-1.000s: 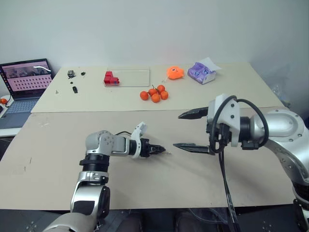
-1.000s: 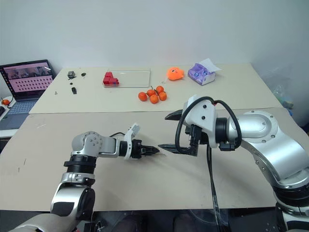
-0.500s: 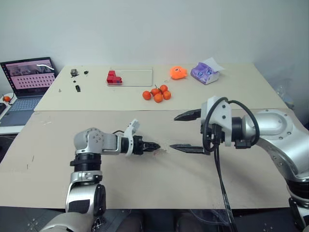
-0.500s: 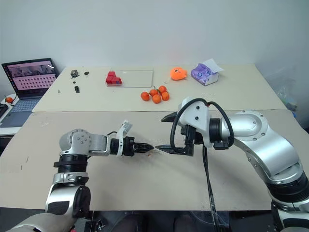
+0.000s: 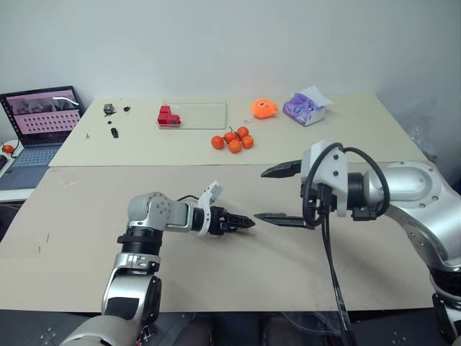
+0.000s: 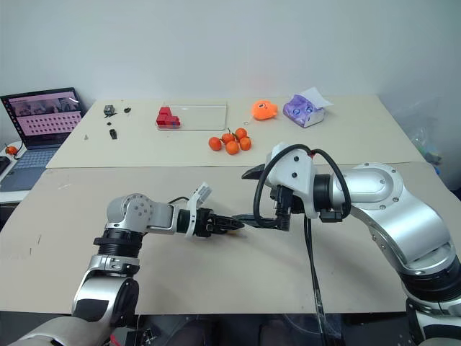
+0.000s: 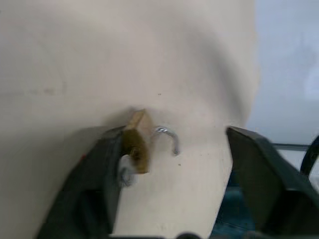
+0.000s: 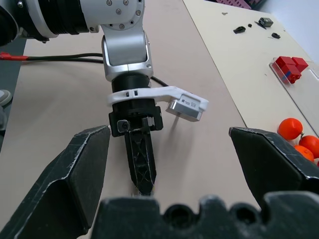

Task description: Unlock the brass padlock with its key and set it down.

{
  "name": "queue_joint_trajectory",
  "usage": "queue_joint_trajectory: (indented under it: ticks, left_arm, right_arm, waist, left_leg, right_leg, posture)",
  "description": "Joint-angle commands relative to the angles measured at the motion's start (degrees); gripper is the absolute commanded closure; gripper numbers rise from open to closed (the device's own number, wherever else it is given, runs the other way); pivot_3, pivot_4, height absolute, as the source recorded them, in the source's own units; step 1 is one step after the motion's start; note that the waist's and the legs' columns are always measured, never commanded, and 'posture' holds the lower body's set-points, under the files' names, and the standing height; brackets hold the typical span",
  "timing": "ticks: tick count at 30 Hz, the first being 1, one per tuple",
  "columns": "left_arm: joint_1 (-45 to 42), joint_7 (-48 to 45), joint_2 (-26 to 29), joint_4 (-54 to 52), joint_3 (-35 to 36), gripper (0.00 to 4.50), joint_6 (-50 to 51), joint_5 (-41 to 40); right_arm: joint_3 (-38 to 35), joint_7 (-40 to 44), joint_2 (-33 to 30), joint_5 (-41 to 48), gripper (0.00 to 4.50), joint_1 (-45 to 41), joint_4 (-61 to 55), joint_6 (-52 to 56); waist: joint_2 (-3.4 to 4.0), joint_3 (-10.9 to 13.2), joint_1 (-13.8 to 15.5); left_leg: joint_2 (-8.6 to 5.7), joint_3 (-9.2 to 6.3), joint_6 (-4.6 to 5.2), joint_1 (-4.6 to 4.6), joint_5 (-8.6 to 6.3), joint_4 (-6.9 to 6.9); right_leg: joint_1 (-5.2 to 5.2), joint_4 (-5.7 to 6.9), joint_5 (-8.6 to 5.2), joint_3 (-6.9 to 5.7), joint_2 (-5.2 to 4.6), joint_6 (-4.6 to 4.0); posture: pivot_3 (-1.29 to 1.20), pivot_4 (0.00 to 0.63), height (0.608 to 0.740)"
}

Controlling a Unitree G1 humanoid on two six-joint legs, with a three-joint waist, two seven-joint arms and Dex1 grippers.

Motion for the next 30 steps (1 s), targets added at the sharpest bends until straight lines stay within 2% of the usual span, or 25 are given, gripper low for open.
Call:
queue_joint_trajectory:
  ticks: [1,8,11,13,16,21,23,26,30]
  left_arm:
    - [-1.25,-0.82,5.44,0.46,0.95,0.01,-0.09,1.17]
    - [-1.05,-6.16,16.27,-0.7,-0.02,0.01,-1.64,0.65]
    - [0.11,-14.67,22.74,-5.33,-6.57,0.01,-13.55,4.4]
    - [1.72,-22.57,26.44,-10.3,-8.95,0.01,-26.08,7.01]
    - [5.43,-29.71,29.87,-17.51,-7.94,0.01,-39.13,8.42]
    - [15.77,-33.58,35.4,-24.43,-6.91,0.01,-54.31,14.18]
    - [18.41,-32.8,36.2,-24.74,-5.9,0.01,-57.95,15.82]
    - [21.27,-30.36,35.08,-27.51,-2.8,0.01,-60.51,15.36]
    - [22.19,-28.91,33.69,-30.17,-1.25,0.01,-56.95,11.87]
  right_arm:
    - [-2.14,-0.72,0.04,0.31,0.0,0.09,-1.51,-0.42]
    - [-0.61,0.1,1.19,-0.53,0.0,-0.04,-0.15,-2.06]
    - [-0.48,1.26,1.57,-0.22,0.0,-0.08,1.13,-2.55]
    - [-1.18,3.61,0.72,0.7,0.0,0.9,2.35,-2.75]
    - [-3.96,7.04,-0.9,3.43,0.0,2.65,5.25,-1.85]
    - [-9.77,10.83,-4.6,8.2,0.0,5.99,8.99,1.3]
    - [-12.21,10.3,-4.84,9.74,0.0,7.0,10.63,2.49]
    - [-13.76,9.52,-5.39,7.16,0.0,9.68,13.27,0.49]
    - [-14.23,8.09,-4.82,5.02,0.0,11.62,15.21,-1.39]
  waist:
    - [0.0,0.0,-0.37]
    - [0.01,0.0,-0.75]
    - [-0.03,0.02,-0.67]
    - [-0.02,0.02,-0.67]
    - [-0.01,0.01,-0.47]
    - [0.23,-0.14,-0.19]
    - [0.24,-0.13,-0.44]
    - [0.21,-0.12,-0.15]
    - [0.27,-0.13,0.31]
  left_leg:
    - [0.02,0.0,0.0,0.02,0.0,0.0]
    - [0.11,0.0,0.01,0.19,0.0,-0.12]
    - [0.04,0.0,-0.01,0.12,0.0,-0.08]
    - [0.03,0.0,-0.08,0.02,-0.01,-0.09]
    - [0.11,0.02,-0.74,-0.06,-0.06,-0.11]
    - [0.1,0.14,-0.49,-0.12,-0.24,-0.13]
    - [0.17,0.24,-0.38,-0.07,-0.32,-0.15]
    - [0.2,0.26,-0.36,-0.07,-0.33,-0.11]
    - [0.2,0.27,-0.31,-0.04,-0.36,-0.06]
  right_leg:
    - [0.0,0.01,0.0,0.0,0.02,0.0]
    - [-0.02,0.04,0.0,-0.04,0.1,0.0]
    - [-0.01,0.05,0.0,-0.03,0.02,-0.01]
    - [-0.07,-0.01,0.01,0.0,-0.01,-0.02]
    - [-0.12,-0.17,0.03,0.0,-0.09,-0.07]
    - [-0.04,-0.62,0.05,0.01,-0.33,-0.11]
    - [-0.02,-0.64,0.05,0.06,-0.34,-0.11]
    - [-0.05,-0.75,0.07,0.01,-0.32,-0.15]
    - [-0.02,-0.67,0.09,-0.02,-0.25,-0.18]
  posture:
    - [0.0,0.15,0.74]
    - [0.0,0.15,0.74]
    - [0.0,0.15,0.74]
    - [0.0,0.15,0.74]
    - [0.0,0.15,0.74]
    - [0.0,0.15,0.74]
    - [0.0,0.15,0.74]
    - [0.0,0.15,0.74]
    - [0.0,0.15,0.74]
